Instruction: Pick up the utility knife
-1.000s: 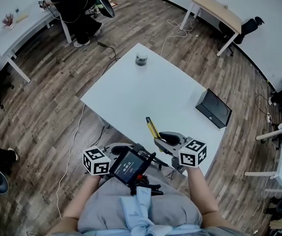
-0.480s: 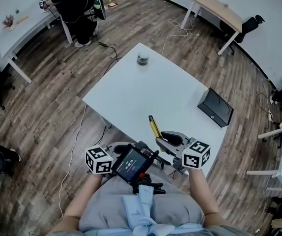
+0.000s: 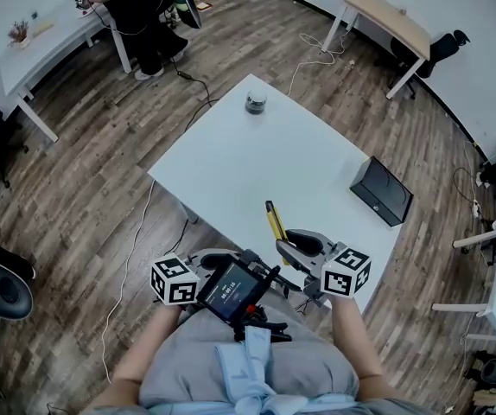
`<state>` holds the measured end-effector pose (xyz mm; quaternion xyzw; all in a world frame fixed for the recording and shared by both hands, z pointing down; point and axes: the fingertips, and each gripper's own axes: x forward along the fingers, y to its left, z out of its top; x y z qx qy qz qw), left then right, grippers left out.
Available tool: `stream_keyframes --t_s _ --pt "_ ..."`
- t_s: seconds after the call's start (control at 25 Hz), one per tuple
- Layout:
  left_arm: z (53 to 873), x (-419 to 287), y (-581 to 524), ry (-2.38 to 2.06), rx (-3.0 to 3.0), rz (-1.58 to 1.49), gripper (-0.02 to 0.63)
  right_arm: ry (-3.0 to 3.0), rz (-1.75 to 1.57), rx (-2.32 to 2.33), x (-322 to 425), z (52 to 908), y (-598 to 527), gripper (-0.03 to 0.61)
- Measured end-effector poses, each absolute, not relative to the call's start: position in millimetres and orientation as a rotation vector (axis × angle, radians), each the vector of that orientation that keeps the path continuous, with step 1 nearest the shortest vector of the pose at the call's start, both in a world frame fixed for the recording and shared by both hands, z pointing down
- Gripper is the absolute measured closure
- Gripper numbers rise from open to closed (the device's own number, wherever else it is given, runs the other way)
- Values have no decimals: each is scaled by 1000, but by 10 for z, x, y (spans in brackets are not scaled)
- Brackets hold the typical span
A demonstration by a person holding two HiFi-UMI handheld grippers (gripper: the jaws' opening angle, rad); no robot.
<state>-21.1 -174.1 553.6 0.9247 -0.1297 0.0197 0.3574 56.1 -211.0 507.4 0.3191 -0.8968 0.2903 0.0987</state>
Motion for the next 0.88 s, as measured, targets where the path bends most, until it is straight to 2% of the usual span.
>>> stream_keyframes --t_s 0.88 --pt "5532 -202 -1745 -328 2386 53 595 -2653 838 955 600 5047 -2121 462"
